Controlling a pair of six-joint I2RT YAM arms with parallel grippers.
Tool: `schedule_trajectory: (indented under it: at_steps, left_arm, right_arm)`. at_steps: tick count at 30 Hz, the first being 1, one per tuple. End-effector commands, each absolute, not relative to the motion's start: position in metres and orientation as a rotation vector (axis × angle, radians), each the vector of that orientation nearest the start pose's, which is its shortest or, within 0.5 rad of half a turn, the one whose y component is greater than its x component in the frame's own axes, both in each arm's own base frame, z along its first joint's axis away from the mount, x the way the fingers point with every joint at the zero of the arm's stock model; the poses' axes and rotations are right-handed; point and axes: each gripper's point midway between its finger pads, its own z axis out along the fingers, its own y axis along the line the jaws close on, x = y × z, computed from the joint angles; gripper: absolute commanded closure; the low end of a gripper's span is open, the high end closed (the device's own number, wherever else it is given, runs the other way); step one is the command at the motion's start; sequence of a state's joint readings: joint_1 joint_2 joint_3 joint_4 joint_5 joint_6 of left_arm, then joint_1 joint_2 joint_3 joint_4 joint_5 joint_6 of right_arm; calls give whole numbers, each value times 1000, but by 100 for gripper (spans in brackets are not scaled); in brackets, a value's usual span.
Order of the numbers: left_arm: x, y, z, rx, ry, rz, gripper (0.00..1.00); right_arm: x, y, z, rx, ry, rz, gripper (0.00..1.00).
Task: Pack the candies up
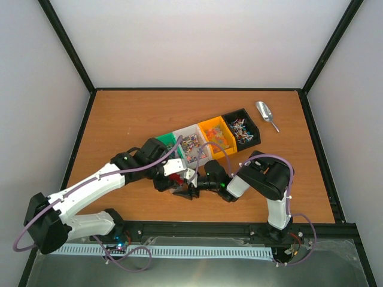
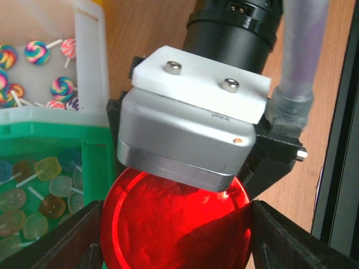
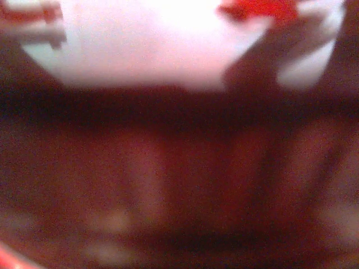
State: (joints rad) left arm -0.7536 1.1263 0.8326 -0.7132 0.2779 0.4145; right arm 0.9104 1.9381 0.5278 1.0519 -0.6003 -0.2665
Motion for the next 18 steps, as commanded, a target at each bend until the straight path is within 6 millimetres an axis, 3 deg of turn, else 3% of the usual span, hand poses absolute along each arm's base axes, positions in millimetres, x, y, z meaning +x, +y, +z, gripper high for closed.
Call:
schedule_trajectory:
  at_steps: [1,4,7,10,13,18]
  left_arm:
    - [144,-237,137,1829,1972,-616,41]
    - [135,-232,134,2082,1824,-603,41]
    - [144,-233,140,2189,1730,-542,36]
    - [170,-241,154,2074,1774,-477,28]
    - [181,-242,167,1871,1896,-497,13]
    - [169,-228,158,1630,2084,-543,3]
  right_arm:
    - [165,372,11,-1509,1520,980,70]
    - [165,371,10,-1515,1516,979,70]
    - [166,371,10,-1511,1524,975,70]
    - [169,371,10,-1495,1541,961,71]
    - [172,371,10,-1482,1551,948,71]
    - [175,372,10,-1463,1565,948,71]
